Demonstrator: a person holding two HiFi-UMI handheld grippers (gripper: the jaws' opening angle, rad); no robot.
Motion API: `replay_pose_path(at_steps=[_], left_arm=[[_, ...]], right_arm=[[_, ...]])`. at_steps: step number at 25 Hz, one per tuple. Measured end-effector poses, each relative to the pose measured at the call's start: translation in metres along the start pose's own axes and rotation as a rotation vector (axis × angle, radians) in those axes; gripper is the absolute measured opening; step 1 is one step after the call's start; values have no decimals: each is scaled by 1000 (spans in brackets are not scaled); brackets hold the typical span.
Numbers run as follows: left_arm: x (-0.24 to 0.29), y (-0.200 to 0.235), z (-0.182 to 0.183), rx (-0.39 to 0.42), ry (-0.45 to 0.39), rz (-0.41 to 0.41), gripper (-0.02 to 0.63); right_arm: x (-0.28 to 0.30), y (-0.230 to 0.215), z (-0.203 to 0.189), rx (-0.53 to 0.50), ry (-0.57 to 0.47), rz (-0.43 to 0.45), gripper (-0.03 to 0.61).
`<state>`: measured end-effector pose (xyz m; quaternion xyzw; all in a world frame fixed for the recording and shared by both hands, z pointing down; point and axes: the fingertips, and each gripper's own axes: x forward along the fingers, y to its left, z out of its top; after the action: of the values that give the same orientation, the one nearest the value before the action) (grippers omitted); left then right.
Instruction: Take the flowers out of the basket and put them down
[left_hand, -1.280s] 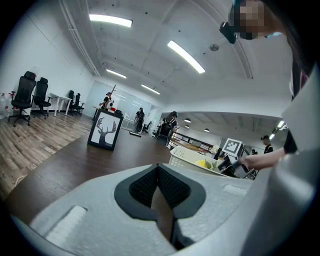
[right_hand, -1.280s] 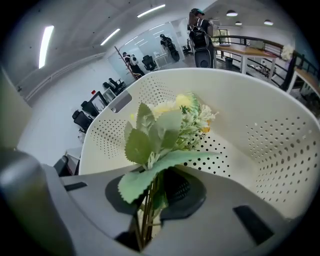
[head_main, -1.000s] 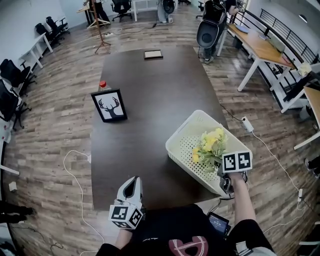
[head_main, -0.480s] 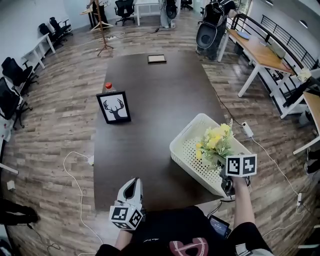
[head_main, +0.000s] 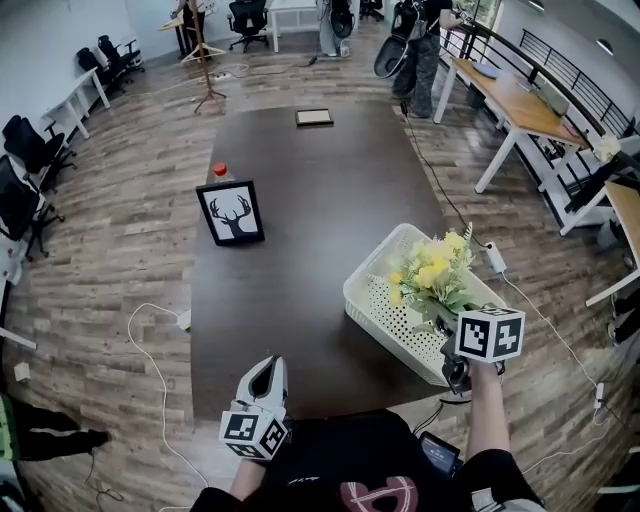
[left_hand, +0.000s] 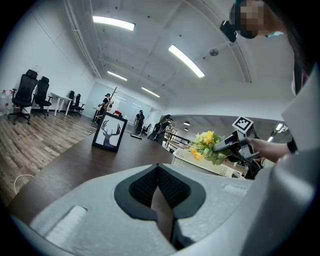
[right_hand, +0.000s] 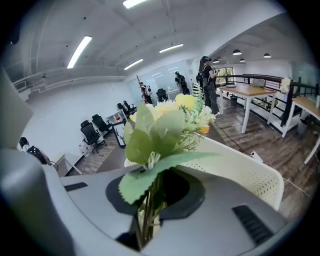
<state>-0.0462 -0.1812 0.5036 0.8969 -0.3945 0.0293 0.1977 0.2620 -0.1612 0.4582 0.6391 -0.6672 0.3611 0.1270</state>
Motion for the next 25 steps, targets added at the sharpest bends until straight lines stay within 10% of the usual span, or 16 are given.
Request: replay_pose_path(at_steps=[25], left_arm=[[-44,17,-4,6,-7,34,6]], right_arm=[[-1,119,-9,-211,-163,179,57]])
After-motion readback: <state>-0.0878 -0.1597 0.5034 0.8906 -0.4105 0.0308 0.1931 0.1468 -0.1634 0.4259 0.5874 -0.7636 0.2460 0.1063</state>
